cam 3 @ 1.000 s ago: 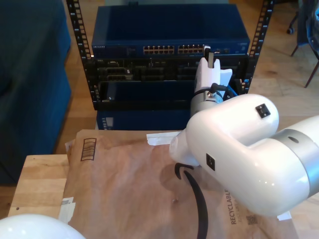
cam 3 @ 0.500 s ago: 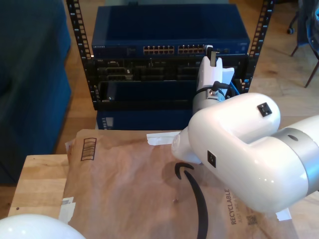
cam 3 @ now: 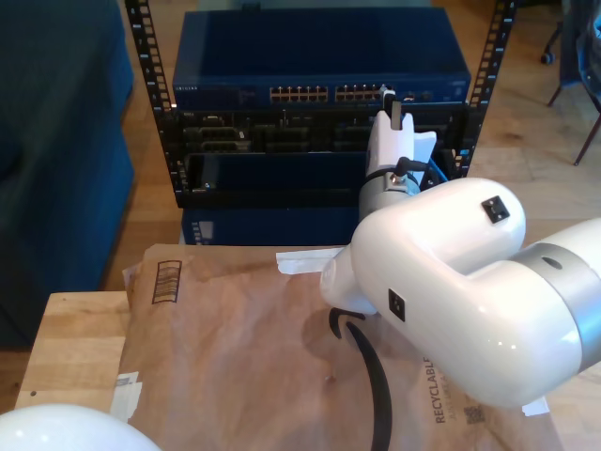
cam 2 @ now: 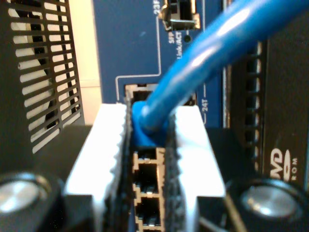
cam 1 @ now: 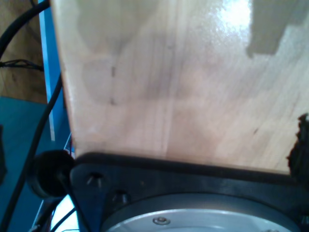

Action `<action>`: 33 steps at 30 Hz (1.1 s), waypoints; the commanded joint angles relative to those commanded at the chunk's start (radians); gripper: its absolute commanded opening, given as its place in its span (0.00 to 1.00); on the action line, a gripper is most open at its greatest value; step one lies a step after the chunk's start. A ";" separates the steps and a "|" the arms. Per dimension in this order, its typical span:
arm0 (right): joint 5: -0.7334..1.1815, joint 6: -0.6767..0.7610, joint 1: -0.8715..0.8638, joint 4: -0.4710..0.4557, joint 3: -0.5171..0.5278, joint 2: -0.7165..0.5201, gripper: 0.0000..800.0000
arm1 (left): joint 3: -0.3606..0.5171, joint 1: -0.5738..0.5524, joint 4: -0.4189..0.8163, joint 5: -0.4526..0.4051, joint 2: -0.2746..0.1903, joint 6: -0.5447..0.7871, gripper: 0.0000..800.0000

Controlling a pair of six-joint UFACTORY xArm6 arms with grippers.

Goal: Grab the cable and plug it in

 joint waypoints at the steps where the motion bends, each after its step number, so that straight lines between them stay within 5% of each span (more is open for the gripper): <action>1: 0.003 0.000 0.000 0.002 -0.005 0.002 0.00 | 0.000 0.000 0.000 0.000 0.000 0.000 1.00; 12: -0.044 -0.003 0.020 0.015 0.023 0.002 0.00 | 0.000 0.000 0.000 0.000 0.000 0.000 1.00; 24: -0.129 -0.120 0.080 0.207 0.011 0.002 0.00 | 0.000 0.000 0.000 0.000 0.000 0.000 1.00; 33: -0.126 -0.150 0.086 0.210 -0.086 0.048 0.00 | 0.000 0.000 0.000 0.000 0.000 0.000 1.00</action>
